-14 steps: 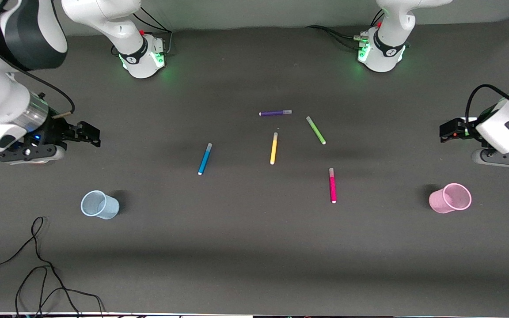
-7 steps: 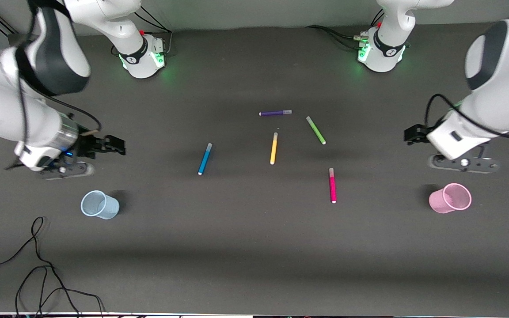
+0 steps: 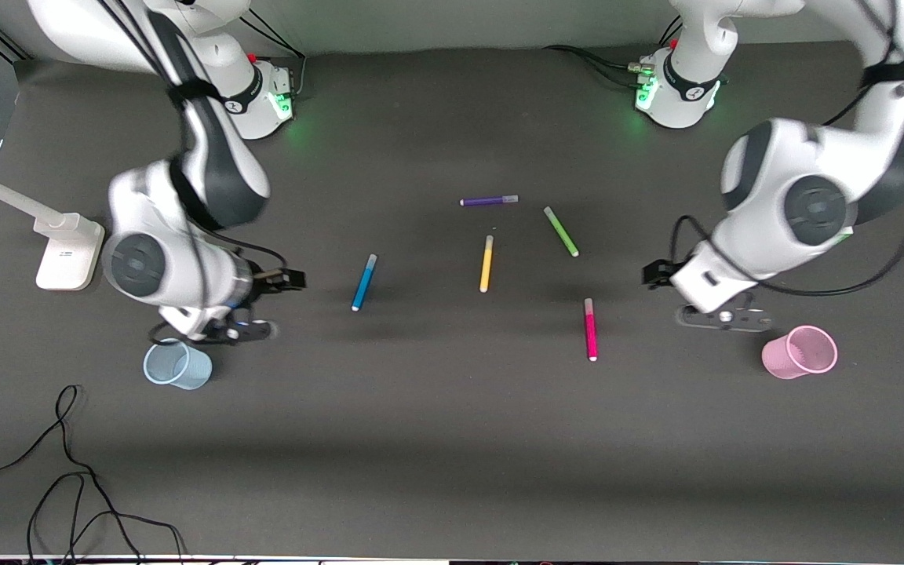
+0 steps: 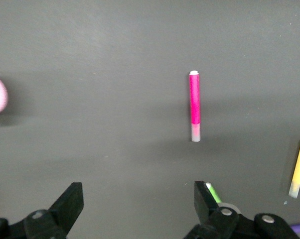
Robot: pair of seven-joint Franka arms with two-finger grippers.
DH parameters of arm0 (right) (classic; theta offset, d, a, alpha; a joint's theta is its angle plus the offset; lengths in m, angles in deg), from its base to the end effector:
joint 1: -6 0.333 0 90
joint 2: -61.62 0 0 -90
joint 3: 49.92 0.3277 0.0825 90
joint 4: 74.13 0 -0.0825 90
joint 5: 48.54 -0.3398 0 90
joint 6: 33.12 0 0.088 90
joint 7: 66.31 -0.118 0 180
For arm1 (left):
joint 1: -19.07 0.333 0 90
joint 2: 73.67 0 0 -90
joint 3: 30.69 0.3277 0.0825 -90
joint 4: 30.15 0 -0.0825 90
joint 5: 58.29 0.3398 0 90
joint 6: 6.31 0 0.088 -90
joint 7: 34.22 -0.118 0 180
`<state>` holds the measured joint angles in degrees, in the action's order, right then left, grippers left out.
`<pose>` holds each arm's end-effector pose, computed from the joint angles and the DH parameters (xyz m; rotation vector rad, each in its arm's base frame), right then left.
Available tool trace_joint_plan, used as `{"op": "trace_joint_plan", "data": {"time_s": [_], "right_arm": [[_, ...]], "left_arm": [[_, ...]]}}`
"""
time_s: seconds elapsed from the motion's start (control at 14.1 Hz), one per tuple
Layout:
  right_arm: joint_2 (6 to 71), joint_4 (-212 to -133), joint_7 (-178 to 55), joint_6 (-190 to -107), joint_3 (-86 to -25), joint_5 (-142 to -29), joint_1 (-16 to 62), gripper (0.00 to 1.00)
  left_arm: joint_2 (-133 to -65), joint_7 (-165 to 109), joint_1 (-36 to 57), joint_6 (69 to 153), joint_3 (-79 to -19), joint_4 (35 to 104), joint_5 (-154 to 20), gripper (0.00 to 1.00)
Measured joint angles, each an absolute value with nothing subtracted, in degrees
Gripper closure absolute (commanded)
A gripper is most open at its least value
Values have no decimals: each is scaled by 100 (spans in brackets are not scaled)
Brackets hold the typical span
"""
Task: Place pink and blue markers in matching cups
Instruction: 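Reach the right gripper to the blue marker while the left gripper reaches the pink marker, then close the right gripper on the blue marker while the left gripper grasps the pink marker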
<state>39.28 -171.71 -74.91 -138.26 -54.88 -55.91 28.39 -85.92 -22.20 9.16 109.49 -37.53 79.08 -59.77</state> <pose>0.5596 0.1932 0.3712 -3.0834 -0.1647 0.4168 0.5355 -0.1596 0.4034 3.1131 -0.1070 -0.1662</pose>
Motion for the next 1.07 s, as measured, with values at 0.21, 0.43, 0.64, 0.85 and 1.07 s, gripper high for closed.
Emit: {"op": "trace_joint_plan", "data": {"time_s": [0.21, 0.43, 0.64, 0.85, 1.07], "right_arm": [[3380, -17061, -7531, -14159, -5490, -6147, 2914, 0], [2905, -17067, -7883, -14578, -5491, -6467, 2931, 0], [2471, -17113, -8052, -15014, -5476, -6972, 3060, 0], [2200, -17161, -8544, -15482, -5471, -7106, 3477, 3], [2110, -17164, -8768, -15637, -5502, -7106, 3719, 9]], "left_arm": [[-8963, -1918, 609, 11352, -3758, 7983, -5978, 2], [-9351, -1772, 426, 11765, -3759, 7997, -5980, 2], [-9790, -1519, 227, 12506, -3760, 8020, -5980, 2], [-10145, -1378, 77, 13055, -3760, 8022, -5980, 2], [-10365, -1363, 9, 13331, -3759, 8026, -5980, 4]]}}
